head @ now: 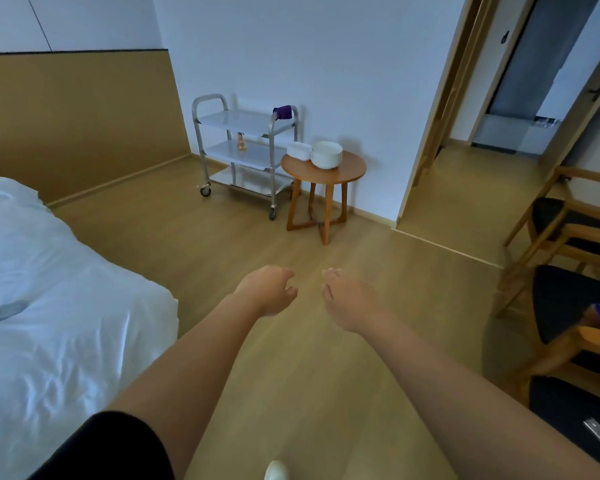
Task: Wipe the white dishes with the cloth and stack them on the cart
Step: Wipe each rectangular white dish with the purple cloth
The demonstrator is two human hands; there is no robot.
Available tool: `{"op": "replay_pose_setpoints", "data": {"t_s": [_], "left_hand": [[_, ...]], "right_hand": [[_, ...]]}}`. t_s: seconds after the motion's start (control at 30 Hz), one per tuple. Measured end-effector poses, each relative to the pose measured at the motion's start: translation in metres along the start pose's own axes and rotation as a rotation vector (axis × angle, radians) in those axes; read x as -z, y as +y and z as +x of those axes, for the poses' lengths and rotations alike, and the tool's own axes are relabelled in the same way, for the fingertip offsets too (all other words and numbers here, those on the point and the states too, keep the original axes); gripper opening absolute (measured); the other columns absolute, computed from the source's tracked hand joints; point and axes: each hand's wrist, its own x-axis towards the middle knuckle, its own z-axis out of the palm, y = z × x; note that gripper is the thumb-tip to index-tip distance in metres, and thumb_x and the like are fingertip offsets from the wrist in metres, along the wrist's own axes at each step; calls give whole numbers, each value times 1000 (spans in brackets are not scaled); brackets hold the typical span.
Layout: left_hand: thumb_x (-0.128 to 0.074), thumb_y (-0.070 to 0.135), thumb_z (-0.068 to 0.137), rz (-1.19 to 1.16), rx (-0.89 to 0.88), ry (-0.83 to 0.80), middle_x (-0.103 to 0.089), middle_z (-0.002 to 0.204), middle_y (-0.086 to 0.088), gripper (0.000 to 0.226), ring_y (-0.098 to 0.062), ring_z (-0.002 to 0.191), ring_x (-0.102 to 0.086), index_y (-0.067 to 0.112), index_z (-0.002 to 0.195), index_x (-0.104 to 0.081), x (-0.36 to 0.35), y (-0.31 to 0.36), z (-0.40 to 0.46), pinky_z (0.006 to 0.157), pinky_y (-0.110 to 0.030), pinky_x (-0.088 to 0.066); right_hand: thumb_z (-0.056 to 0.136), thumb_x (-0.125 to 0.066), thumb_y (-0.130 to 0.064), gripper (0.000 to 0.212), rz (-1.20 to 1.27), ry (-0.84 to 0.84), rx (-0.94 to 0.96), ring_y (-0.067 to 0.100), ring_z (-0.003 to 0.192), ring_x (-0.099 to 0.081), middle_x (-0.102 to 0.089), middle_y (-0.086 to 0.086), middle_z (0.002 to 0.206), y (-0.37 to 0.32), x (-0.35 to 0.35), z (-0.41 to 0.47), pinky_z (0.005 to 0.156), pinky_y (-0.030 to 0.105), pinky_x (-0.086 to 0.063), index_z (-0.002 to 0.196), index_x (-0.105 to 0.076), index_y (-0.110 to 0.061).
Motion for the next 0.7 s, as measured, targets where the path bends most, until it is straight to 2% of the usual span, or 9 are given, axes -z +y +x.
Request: {"op": "replay_pose_setpoints", "data": {"t_s": [0.07,0.2,0.4,0.57,0.7], "left_hand": [[-44,37,97,-4,13,-15,-54,136,-7,46,-27,123,-51,16,138,-46,9,-18,39,99,-38,-45],[-44,37,97,2,8,-10,-57,131,-5,42,-26,119,-53,17,134,-50,33,-52,113,96,-38,-46],[-42,33,97,22,14,-67,-62,123,-5,37,-27,112,-56,17,127,-56,56,-87,207,89,-36,-48],[-44,34,96,39,24,-110,-62,121,-4,37,-25,111,-57,17,127,-55,64,-104,277,90,-37,-48],[-42,32,97,38,38,-119,-64,114,-5,34,-25,101,-60,14,118,-60,71,-117,344,84,-38,-51]], "right_hand": [[101,-28,-21,37,-2,-14,4,27,125,-43,-50,14,133,7,-2,42,96,31,-30,127,-47,-2],[100,-29,-25,32,20,-55,-51,29,104,-52,-57,14,112,18,-1,125,75,31,-32,107,-52,-4],[100,-29,-27,35,37,-105,-89,31,101,-55,-59,15,109,30,-7,217,77,33,-40,104,-56,-5],[100,-27,-27,37,42,-134,-88,28,95,-56,-61,13,104,50,-14,295,71,31,-36,98,-58,-6],[99,-30,-24,30,48,-142,-48,28,93,-56,-61,14,102,72,-22,363,69,31,-36,89,-54,-10]]}}
